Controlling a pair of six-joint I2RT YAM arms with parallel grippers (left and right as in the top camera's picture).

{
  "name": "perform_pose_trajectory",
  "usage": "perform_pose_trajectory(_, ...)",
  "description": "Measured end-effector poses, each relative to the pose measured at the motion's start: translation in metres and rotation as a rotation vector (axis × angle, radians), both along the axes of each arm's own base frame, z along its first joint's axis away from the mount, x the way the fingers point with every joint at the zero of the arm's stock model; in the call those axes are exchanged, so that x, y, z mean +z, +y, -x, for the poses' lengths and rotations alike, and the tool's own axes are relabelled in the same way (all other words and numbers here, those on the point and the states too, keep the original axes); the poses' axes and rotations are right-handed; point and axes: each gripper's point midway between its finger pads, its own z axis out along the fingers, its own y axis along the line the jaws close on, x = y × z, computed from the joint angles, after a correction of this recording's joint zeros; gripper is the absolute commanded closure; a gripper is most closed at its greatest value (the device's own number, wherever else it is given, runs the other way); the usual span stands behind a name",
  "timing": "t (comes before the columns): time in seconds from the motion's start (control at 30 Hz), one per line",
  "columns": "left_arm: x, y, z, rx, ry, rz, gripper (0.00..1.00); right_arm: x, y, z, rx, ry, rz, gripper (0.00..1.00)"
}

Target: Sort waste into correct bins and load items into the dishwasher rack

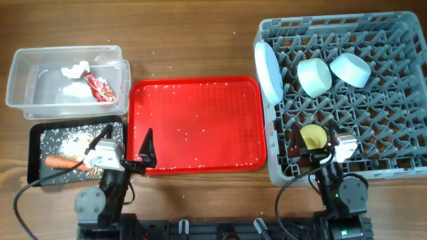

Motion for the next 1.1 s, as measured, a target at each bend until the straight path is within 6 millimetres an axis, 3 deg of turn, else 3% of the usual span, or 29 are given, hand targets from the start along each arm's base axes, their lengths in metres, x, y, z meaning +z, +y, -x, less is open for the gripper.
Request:
perform_pose_trajectory(0.23,-0.05,0.0,-0.013,-0.003,0.032,0.0,0.0,0.0,0.0,0.0,0.0,0.0,0.0,0.0)
perform_pose_trajectory(1.1,-0.049,0.0,-0.014,-0.002,0.025,0.0,0.0,0.0,0.0,0.0,0.0,0.0,0.0,0.0)
